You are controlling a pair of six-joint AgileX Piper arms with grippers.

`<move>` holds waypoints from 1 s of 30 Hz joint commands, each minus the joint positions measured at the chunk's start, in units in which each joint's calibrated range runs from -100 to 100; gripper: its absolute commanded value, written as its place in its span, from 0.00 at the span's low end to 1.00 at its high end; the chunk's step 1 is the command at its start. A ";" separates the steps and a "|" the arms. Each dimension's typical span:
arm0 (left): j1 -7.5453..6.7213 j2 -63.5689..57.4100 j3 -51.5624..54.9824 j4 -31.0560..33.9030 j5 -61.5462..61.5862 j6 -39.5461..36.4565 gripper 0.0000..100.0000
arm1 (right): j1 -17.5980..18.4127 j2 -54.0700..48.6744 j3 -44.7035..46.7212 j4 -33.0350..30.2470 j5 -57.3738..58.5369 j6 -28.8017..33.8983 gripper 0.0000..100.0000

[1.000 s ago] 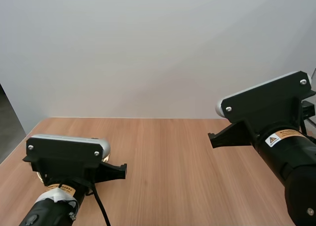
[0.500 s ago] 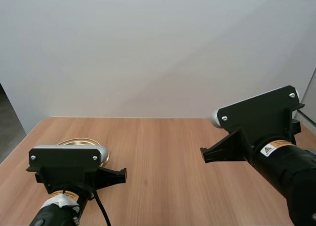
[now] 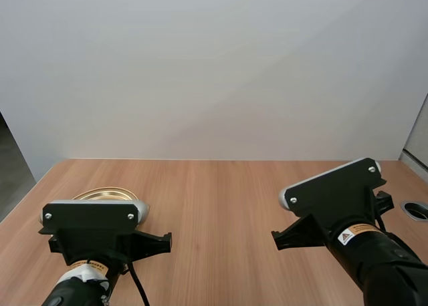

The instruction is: Open the pot, put the car inside, and close it

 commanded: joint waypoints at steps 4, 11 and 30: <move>0.02 0.00 0.00 0.05 -0.48 0.03 0.00 | 2.11 -0.94 1.85 0.08 -1.05 2.47 0.00; 0.02 0.00 0.00 0.05 -0.48 0.03 0.00 | 3.90 -2.92 1.85 -0.56 -3.95 6.86 0.00; 0.02 0.00 0.00 0.05 -0.48 0.03 0.00 | 0.80 -4.36 1.85 -0.58 -5.01 6.86 0.00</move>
